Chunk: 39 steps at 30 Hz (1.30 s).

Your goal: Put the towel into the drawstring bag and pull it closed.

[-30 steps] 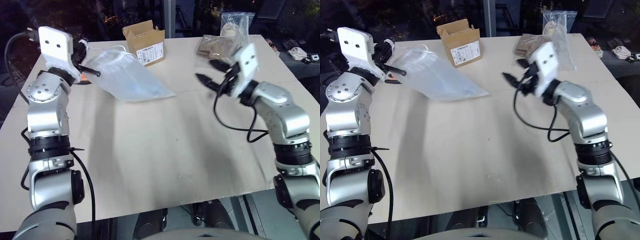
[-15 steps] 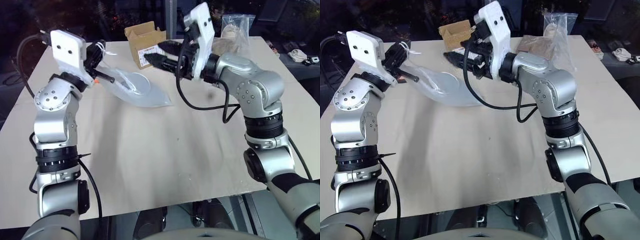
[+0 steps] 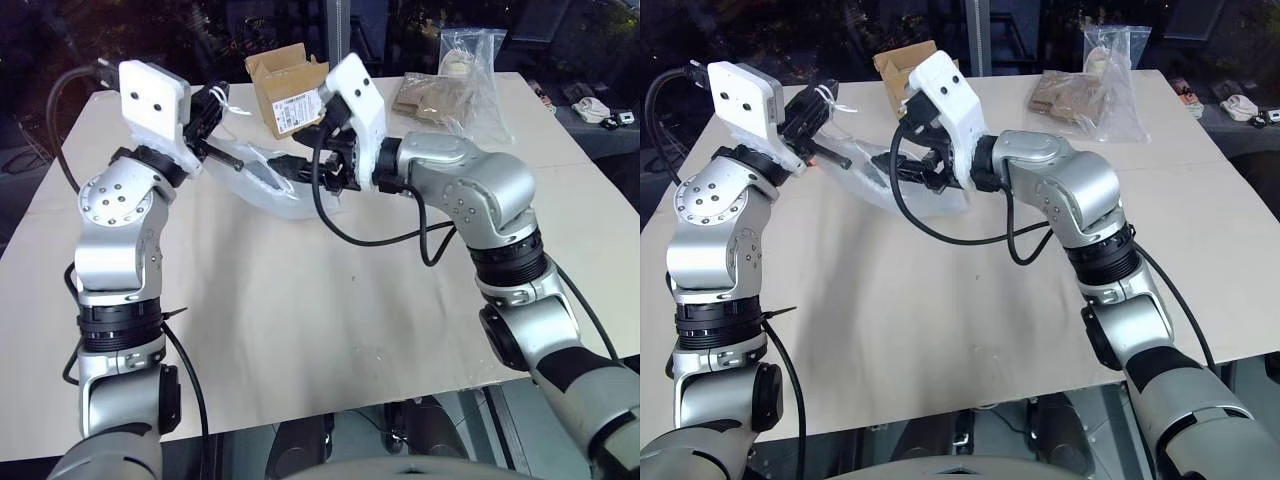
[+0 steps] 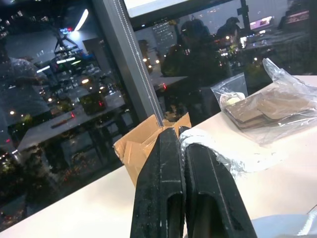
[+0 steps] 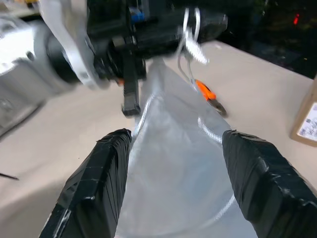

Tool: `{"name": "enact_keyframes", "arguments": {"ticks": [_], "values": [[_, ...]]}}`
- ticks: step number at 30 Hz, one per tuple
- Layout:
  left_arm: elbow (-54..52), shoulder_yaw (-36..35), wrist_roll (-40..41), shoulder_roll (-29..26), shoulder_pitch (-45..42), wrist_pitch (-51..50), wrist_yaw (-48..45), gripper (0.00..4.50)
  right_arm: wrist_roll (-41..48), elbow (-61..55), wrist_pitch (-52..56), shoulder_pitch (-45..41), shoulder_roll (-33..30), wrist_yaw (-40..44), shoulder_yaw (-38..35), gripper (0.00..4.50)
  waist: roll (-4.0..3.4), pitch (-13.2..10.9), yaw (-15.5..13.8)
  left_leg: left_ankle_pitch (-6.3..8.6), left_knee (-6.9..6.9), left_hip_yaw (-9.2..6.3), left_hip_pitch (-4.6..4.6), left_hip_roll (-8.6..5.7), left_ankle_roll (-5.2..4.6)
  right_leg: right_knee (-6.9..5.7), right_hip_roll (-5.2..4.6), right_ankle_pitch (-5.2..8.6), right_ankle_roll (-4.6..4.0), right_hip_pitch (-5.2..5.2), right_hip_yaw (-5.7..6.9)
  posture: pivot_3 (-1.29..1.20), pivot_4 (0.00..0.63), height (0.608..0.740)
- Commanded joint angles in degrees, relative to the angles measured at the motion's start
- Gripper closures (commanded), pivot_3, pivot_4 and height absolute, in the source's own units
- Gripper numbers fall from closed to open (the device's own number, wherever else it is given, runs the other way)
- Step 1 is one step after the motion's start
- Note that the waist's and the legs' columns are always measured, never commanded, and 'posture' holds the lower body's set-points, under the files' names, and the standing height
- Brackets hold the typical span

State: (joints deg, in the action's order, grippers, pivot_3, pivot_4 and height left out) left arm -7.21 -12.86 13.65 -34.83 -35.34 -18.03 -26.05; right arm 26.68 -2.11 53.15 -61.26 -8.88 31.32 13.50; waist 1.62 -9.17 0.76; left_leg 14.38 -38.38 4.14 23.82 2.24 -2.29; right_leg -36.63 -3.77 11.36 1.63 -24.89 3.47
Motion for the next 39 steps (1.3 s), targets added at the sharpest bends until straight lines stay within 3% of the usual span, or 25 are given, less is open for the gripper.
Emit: {"name": "enact_keyframes", "arguments": {"ticks": [1,12,17,23,28,39], "values": [[-2.8,0.0,0.0,-0.2,0.1,0.6,0.0,4.50,-2.7,-1.7,-2.1,-0.3,-0.6,-0.4,0.7,1.37,0.00,0.0,0.0,0.00,0.00,0.01,0.01,0.00,0.00,0.01,0.00,0.00,0.00,0.00,0.00,0.00,0.150,0.740],[-2.5,0.4,-0.4,-0.2,0.0,1.1,-0.4,4.50,-5.6,-2.2,-1.4,0.4,-1.3,0.4,2.1,1.37,0.00,0.0,0.0,0.00,0.02,0.00,0.00,0.00,0.00,0.04,0.01,0.00,0.00,0.00,0.00,0.00,0.150,0.740],[-2.5,0.3,-0.2,-0.1,0.4,1.4,-0.5,4.50,-1.5,-1.9,1.7,1.2,1.1,0.8,-2.6,3.62,0.00,0.0,0.0,0.00,0.02,0.00,0.00,0.01,0.00,0.04,0.01,0.00,0.00,0.00,0.00,0.00,0.150,0.740],[-2.5,-0.9,0.3,-0.5,1.8,1.1,-0.4,4.50,-0.5,-6.6,-3.4,4.8,-5.5,7.3,-3.9,3.62,0.00,0.0,-0.2,0.01,0.02,-0.01,0.02,-0.01,-0.01,0.15,-0.02,0.00,0.00,0.04,0.02,0.00,0.150,0.740],[-2.6,-0.8,0.3,-0.4,1.5,0.8,-0.3,4.50,4.1,-11.4,0.9,9.7,-8.6,9.3,-4.9,1.49,0.00,0.0,0.1,0.01,0.04,-0.01,0.01,0.00,-0.01,0.17,-0.01,0.00,0.00,0.04,0.01,0.00,0.150,0.740],[-1.6,0.0,0.1,-0.6,-0.4,0.6,-0.9,4.50,2.7,-9.9,-0.1,16.6,-4.5,7.6,1.0,1.49,0.01,0.0,-0.1,0.10,0.02,-0.01,-0.05,0.01,-0.18,0.09,0.05,0.00,0.00,0.05,0.01,0.00,0.150,0.740]]}}
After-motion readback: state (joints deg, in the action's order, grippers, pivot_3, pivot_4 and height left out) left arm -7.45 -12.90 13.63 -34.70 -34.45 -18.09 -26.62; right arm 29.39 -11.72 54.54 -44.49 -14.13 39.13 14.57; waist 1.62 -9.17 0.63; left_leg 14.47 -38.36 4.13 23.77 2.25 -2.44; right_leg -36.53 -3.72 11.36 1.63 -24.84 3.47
